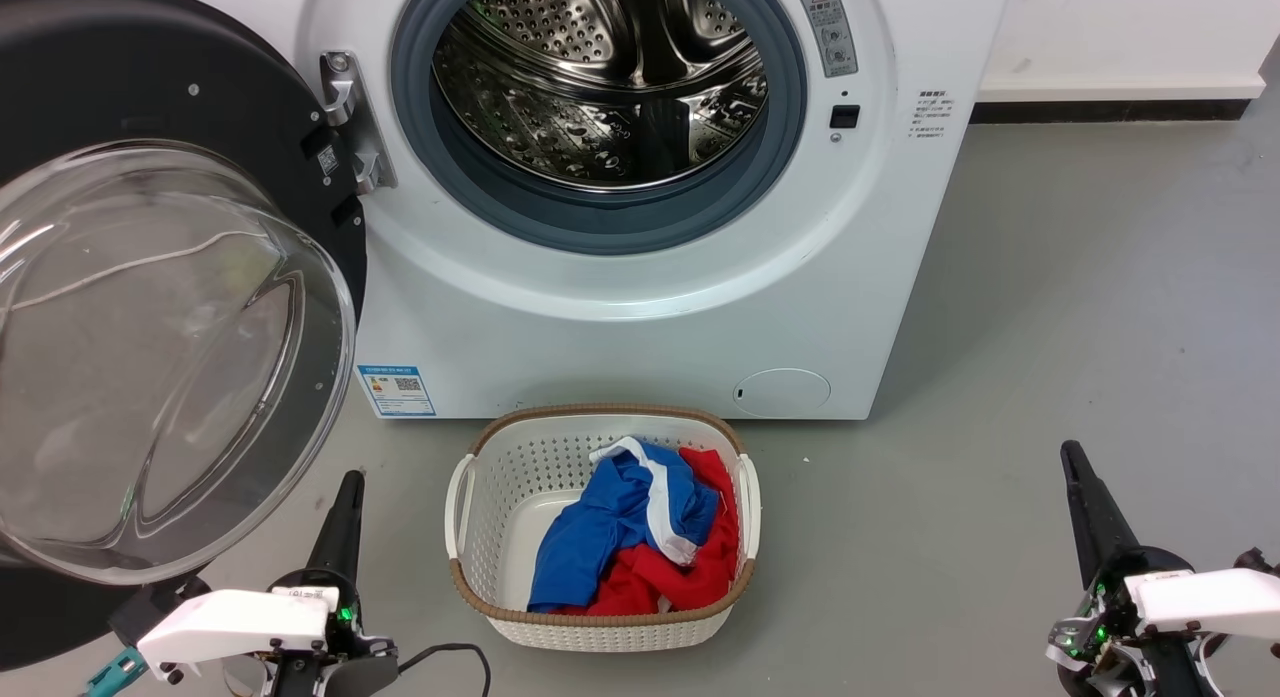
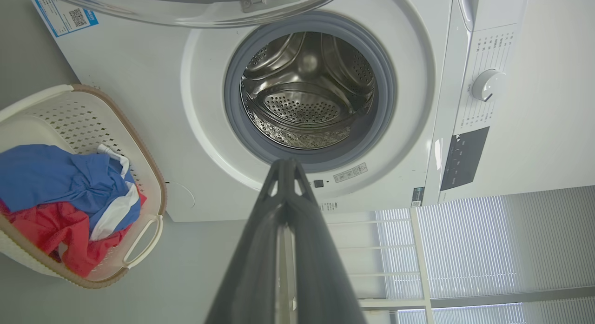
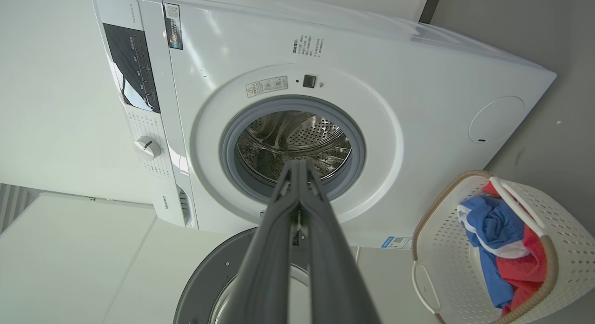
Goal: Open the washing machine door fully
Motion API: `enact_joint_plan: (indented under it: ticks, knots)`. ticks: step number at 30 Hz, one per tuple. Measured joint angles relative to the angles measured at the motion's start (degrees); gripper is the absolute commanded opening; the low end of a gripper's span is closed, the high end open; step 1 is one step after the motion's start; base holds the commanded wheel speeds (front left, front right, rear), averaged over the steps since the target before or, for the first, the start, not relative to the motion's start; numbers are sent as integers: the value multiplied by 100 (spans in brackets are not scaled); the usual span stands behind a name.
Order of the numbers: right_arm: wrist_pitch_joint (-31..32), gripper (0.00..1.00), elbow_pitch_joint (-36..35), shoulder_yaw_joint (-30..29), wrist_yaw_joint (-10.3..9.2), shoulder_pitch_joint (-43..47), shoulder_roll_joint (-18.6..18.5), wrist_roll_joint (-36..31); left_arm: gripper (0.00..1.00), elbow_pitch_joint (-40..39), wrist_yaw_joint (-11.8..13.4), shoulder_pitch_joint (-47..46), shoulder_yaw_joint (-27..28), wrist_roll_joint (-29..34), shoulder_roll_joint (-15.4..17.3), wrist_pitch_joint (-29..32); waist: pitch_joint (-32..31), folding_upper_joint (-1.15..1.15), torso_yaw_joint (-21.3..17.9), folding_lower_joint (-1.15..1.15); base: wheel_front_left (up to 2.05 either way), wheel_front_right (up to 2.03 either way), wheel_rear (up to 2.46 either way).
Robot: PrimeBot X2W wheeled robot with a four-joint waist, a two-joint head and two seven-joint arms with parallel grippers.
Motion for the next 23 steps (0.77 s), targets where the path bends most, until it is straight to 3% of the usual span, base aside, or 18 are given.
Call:
enact_joint_plan:
  ticks: [23]
  knots:
    - [265, 0, 181, -76, 0, -222, 12, 916, 0, 101, -99, -185, 94, -957, -1, 242, -18, 0, 11, 0, 0, 0, 0]
